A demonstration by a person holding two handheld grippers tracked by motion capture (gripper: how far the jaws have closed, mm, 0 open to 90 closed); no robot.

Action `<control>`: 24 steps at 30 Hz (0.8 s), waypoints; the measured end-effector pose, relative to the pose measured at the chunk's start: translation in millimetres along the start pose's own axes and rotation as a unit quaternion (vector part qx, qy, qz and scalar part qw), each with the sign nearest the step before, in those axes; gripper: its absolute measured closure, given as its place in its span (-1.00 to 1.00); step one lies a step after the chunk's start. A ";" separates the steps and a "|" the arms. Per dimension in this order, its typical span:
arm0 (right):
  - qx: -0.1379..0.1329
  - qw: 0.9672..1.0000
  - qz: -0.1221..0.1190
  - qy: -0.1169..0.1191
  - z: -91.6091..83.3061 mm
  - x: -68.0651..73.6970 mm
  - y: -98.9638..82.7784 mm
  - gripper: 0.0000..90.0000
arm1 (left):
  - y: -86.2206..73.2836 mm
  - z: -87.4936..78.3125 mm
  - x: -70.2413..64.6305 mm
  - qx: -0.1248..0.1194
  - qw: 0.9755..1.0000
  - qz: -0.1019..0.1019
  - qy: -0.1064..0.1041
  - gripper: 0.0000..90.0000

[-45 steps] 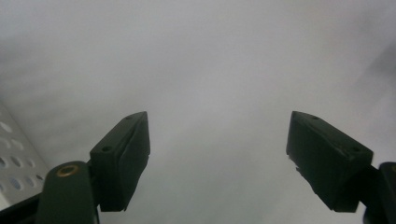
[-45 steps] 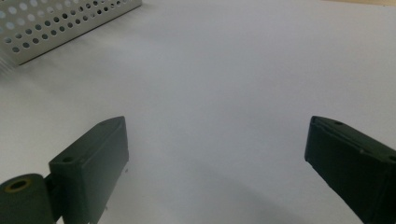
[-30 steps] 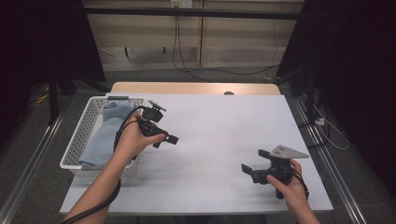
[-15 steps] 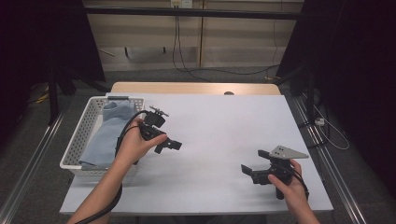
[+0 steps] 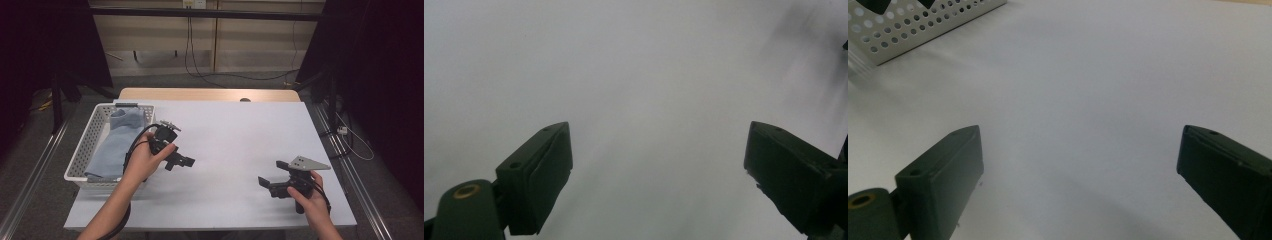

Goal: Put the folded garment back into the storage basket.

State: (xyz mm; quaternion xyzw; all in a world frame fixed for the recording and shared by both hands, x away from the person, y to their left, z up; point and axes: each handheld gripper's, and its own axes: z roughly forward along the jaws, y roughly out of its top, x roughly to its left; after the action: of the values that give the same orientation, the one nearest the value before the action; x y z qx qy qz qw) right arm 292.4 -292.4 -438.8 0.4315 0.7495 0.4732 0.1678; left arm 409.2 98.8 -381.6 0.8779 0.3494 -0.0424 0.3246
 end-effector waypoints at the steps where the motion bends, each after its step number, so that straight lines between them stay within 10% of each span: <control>1: 0.000 1.000 0.000 0.000 0.0 0.0 -0.1 -0.90 | -1.1 0.6 -0.2 -0.002 1.000 -0.003 0.001 -0.73; 24: 0.001 1.000 -0.001 0.002 0.2 0.9 -0.1 -0.90 | -30.0 6.8 5.4 0.005 1.000 0.013 -0.006 -0.73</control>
State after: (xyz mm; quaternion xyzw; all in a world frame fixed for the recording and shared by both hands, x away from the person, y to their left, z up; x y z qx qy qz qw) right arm 292.0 -291.6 -438.9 0.4296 0.7510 0.4730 0.1663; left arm 395.0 114.2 -404.8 0.8836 0.3359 -0.0454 0.3232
